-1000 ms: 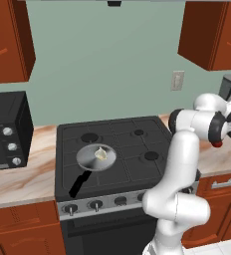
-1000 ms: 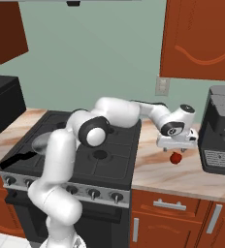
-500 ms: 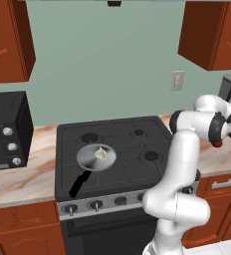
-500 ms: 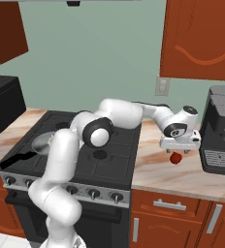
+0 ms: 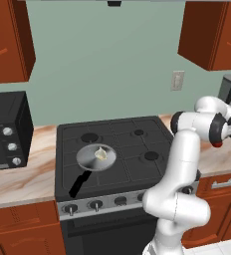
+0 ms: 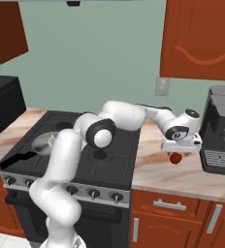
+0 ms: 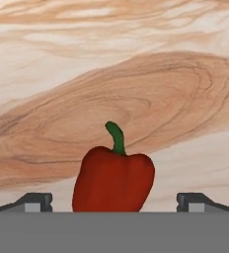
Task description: Put the bell pepper and garlic in the pan. Then turn on the front left burner and set the heat to medium.
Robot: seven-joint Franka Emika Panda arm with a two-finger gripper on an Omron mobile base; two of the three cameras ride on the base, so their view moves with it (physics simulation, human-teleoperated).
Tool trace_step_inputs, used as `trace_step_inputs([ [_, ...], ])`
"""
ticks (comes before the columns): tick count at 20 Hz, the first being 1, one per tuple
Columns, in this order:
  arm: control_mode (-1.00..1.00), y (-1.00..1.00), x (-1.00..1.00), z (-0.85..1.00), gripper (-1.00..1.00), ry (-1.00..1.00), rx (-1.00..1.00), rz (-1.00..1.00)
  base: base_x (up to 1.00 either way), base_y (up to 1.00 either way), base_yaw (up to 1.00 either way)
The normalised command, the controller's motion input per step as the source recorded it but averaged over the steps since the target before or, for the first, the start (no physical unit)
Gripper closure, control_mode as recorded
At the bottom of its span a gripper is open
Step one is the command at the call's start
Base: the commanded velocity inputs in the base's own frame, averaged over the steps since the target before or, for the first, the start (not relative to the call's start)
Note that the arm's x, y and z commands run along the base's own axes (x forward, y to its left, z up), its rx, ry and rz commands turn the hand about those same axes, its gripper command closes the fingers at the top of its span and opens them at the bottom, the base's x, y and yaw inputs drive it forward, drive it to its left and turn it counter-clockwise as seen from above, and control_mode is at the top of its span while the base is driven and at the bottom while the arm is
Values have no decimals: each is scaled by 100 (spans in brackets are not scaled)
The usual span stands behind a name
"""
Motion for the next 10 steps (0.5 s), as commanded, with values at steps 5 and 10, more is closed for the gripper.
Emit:
trace_step_inputs([
  [5,-100,2,0,-31,-100,0,0,6,0,0,0],
  [10,-100,0,1,-31,-100,0,0,5,0,0,0],
])
